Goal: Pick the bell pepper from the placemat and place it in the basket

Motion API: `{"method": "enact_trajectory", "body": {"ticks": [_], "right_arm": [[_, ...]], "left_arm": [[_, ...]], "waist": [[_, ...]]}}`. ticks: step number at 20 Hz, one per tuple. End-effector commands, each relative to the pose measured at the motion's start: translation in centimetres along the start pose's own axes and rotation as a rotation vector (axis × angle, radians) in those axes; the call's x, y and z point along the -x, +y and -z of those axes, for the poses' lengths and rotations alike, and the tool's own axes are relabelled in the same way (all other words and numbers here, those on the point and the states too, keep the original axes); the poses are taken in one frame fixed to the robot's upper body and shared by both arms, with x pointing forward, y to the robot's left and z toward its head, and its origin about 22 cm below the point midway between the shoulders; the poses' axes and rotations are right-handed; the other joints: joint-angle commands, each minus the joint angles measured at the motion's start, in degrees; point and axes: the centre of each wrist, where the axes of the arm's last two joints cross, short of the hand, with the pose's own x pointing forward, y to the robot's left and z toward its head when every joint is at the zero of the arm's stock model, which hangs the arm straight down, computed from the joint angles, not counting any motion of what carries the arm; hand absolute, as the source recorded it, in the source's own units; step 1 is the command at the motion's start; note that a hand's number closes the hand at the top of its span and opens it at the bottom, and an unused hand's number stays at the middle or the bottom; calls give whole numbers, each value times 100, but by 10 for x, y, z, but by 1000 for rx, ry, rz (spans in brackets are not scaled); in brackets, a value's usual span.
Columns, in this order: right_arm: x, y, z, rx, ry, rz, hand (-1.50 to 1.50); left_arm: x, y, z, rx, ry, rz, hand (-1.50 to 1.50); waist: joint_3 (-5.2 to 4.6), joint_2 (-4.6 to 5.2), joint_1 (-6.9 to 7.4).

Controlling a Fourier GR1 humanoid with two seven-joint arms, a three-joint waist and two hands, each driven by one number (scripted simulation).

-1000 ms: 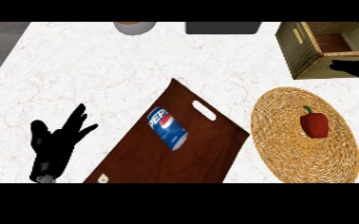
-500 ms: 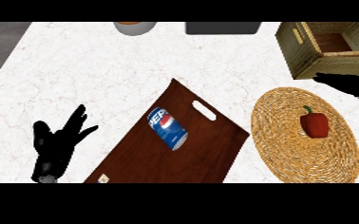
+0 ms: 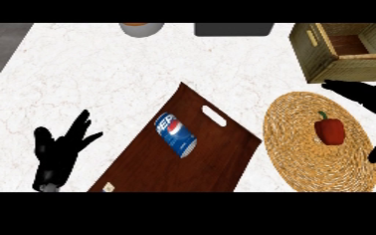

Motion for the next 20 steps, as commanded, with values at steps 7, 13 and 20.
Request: {"method": "enact_trajectory", "body": {"ticks": [7,13,20], "right_arm": [[-7,23,22,3,-4,-16,-150],[-13,56,42,-93,60,-73,-150],[12,48,38,-69,67,-52,-150]], "left_arm": [[24,8,-1,4,128,22,0],[13,2,-10,1,135,11,0],[37,-9,-8,13,141,12,0]], "waist": [[-68,57,-1],[-65,62,50],[-68,63,3]]}}
